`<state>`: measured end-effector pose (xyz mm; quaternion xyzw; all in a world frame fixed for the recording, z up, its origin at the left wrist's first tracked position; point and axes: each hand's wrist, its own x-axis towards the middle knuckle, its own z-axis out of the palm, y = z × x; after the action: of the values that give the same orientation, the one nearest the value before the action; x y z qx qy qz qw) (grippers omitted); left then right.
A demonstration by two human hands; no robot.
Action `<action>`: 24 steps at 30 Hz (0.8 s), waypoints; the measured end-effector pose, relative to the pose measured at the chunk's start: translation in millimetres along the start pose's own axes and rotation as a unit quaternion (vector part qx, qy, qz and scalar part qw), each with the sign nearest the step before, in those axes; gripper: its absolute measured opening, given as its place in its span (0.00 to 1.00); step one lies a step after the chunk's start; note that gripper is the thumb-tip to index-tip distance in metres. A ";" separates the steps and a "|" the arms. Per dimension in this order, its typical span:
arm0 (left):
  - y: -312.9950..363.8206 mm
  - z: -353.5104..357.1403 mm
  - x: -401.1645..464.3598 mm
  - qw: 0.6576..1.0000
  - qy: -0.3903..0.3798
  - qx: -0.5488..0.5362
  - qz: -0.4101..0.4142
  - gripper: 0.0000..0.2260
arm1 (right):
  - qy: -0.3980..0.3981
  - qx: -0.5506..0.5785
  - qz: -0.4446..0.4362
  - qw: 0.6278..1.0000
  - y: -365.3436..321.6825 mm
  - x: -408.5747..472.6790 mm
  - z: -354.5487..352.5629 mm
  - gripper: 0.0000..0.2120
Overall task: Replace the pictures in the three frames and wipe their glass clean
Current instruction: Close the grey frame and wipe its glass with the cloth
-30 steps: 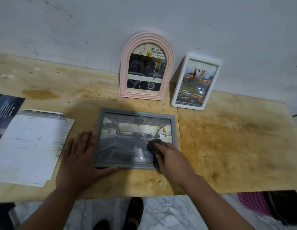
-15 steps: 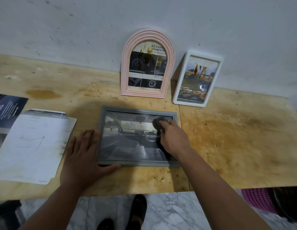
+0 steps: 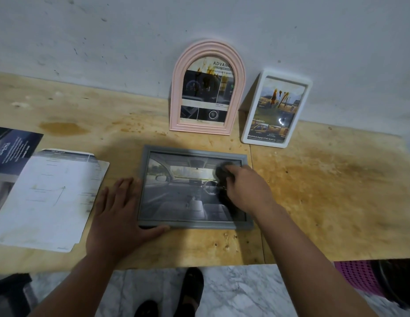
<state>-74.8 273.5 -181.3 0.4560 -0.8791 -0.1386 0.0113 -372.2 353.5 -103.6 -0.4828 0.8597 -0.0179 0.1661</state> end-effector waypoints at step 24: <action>1.7 0.9 1.2 1.000 -0.005 -0.002 -0.002 0.59 | -0.211 -0.084 -0.073 0.971 19.0 27.5 -14.6 0.22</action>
<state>-77.0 273.7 -181.9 0.4567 -0.8781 -0.1428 0.0078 -405.4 338.7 -100.9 -0.5494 0.7662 0.1445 0.3003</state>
